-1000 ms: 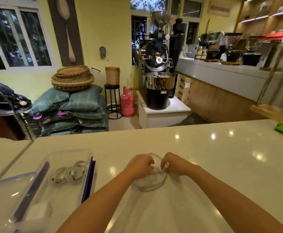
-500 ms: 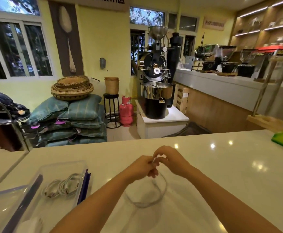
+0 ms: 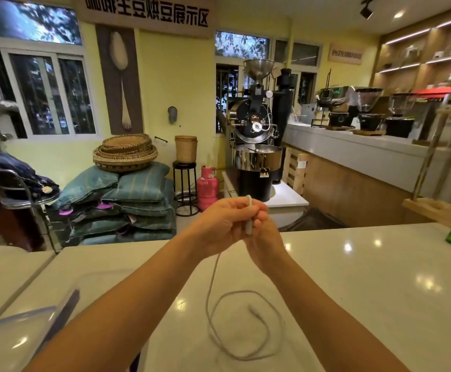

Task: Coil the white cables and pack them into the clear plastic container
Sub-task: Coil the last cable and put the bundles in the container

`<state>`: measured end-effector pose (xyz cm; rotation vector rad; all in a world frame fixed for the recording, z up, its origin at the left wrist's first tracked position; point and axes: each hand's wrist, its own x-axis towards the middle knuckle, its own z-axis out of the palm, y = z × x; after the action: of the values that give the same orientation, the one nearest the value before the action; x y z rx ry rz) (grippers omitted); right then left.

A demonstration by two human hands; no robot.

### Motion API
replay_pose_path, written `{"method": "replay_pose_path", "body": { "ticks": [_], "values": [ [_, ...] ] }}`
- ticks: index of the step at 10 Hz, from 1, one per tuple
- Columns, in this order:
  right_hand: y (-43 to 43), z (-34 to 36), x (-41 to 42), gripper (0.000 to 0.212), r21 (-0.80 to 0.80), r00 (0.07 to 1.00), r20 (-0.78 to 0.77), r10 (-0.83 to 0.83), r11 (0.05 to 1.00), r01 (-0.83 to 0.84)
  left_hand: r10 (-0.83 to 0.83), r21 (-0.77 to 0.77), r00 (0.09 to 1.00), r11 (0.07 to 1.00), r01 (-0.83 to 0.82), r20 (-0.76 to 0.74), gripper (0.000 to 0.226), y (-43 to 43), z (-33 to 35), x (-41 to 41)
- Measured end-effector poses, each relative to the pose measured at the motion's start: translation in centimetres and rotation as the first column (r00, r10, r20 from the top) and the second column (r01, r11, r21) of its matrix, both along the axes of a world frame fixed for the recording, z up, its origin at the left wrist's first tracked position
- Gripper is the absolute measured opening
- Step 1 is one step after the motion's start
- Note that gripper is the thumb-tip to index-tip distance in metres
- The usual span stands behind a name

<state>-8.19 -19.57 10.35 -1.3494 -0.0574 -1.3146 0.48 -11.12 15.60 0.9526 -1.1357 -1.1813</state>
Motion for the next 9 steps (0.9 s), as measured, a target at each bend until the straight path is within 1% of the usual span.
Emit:
{"method": "replay_pose_path", "body": {
  "ticks": [1, 2, 3, 4, 5, 6, 7, 8, 9],
  "values": [
    [2.4, 1.0, 1.0, 0.035, 0.181, 0.962, -0.248, 0.115, 0.981, -0.070, 0.018, -0.025, 0.998, 1.000, -0.017, 0.052, 0.024, 0.1, 1.6, 0.3],
    [4.5, 0.6, 2.0, 0.019, 0.189, 0.809, -0.535, 0.242, 0.968, -0.164, 0.117, -0.042, 0.983, 0.993, -0.112, 0.143, 0.026, 0.2, 2.6, 1.3],
    [5.9, 1.8, 1.2, 0.022, 0.381, 0.643, -0.622, 0.447, 0.890, -0.251, 0.271, -0.051, 0.936, 0.963, -0.266, 0.225, 0.031, 0.4, 3.8, 3.0],
    [6.5, 2.7, 0.2, 0.026, 0.211, 0.514, -0.796, 0.321, 0.942, -0.262, 0.383, -0.100, 0.868, 0.923, -0.371, 0.317, 0.034, 0.8, 4.2, 4.1],
    [6.5, 4.7, -1.1, 0.025, -0.300, 0.475, -0.862, -0.175, 0.932, -0.202, 0.466, -0.168, 0.714, 0.877, -0.450, 0.523, 0.036, 1.6, 3.8, 5.2],
    [6.0, 7.7, -2.5, 0.020, -0.571, 0.486, -0.757, -0.436, 0.804, -0.168, 0.471, -0.208, 0.618, 0.869, -0.450, 0.630, 0.037, 2.6, 3.4, 5.6],
    [5.2, 9.7, -2.9, 0.008, -0.694, 0.554, -0.633, -0.540, 0.714, -0.096, 0.415, -0.196, 0.598, 0.897, -0.397, 0.685, 0.037, 3.3, 2.9, 4.7],
    [3.3, 11.9, -2.7, 0.024, -0.753, 0.677, -0.444, -0.587, 0.654, 0.074, 0.310, -0.133, 0.708, 0.946, -0.295, 0.635, 0.039, 3.9, 1.9, 3.1],
    [2.2, 13.1, -2.3, 0.024, -0.662, 0.761, -0.421, -0.494, 0.740, 0.114, 0.257, -0.122, 0.851, 0.966, -0.226, 0.458, 0.042, 4.5, 1.5, 2.2]
  ]
}}
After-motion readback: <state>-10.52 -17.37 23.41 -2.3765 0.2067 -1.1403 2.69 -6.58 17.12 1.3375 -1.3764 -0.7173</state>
